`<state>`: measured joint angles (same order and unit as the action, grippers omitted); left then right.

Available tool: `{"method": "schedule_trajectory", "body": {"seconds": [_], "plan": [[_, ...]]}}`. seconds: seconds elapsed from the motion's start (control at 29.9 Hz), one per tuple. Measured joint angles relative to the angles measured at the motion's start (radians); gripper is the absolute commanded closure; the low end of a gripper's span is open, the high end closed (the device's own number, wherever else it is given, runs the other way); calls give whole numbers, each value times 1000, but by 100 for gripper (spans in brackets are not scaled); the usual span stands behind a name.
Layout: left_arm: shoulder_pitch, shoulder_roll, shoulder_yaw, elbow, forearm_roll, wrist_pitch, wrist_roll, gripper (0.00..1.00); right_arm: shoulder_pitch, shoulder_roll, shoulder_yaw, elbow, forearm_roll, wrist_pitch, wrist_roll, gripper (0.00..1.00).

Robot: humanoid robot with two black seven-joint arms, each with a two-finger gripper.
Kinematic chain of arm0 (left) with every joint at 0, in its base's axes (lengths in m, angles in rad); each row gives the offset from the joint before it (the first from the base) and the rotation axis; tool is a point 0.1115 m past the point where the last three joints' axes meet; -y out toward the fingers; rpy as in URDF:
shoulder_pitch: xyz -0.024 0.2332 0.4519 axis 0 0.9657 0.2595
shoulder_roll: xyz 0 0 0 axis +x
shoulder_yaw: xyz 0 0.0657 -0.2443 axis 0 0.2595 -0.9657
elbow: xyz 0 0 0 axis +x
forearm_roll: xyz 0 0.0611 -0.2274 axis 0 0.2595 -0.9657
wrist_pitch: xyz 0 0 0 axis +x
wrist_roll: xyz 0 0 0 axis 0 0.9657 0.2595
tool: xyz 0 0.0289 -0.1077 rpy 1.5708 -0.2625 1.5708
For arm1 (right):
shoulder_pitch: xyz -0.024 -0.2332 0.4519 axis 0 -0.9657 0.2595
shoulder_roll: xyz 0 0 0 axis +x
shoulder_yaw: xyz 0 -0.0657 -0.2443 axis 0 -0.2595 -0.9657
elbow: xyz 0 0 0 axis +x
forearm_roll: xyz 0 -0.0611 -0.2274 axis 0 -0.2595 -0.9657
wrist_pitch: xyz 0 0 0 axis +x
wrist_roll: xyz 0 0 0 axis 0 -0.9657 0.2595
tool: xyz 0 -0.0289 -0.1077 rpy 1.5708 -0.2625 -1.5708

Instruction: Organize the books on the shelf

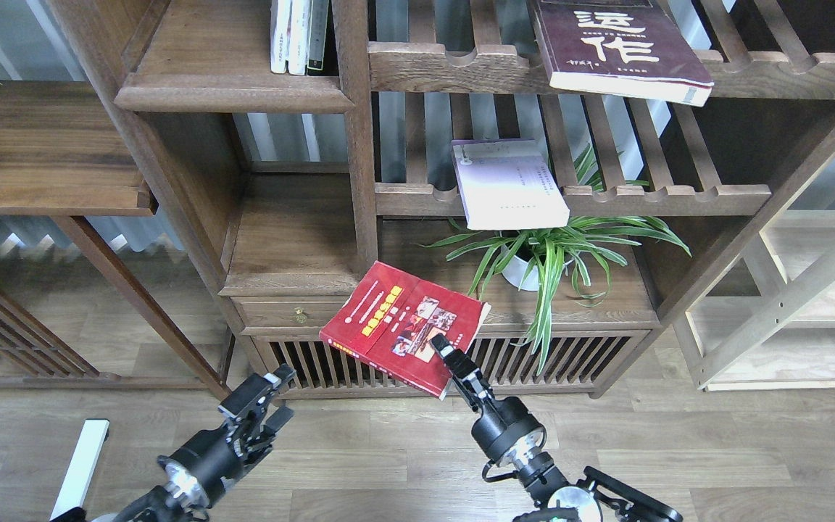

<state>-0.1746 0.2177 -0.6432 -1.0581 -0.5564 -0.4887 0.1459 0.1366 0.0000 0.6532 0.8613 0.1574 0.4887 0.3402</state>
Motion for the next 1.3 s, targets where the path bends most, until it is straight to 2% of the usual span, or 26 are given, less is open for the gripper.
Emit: {"method": "schedule_trajectory", "body": {"seconds": [0.33, 1.04, 1.17, 1.3], "plan": [[-62, -13, 137, -6, -135, 0, 0, 2, 0, 0, -46, 64, 73, 0, -1, 95], [-85, -18, 145, 3, -145, 0, 0, 7, -23, 0, -113, 91, 87, 0, -2, 95], [-86, -19, 145, 5, -145, 0, 0, 13, -23, 0, -113, 91, 87, 0, -3, 95], [-92, -27, 145, 5, -142, 0, 0, 28, -23, 0, -113, 91, 87, 0, -3, 95]]}}
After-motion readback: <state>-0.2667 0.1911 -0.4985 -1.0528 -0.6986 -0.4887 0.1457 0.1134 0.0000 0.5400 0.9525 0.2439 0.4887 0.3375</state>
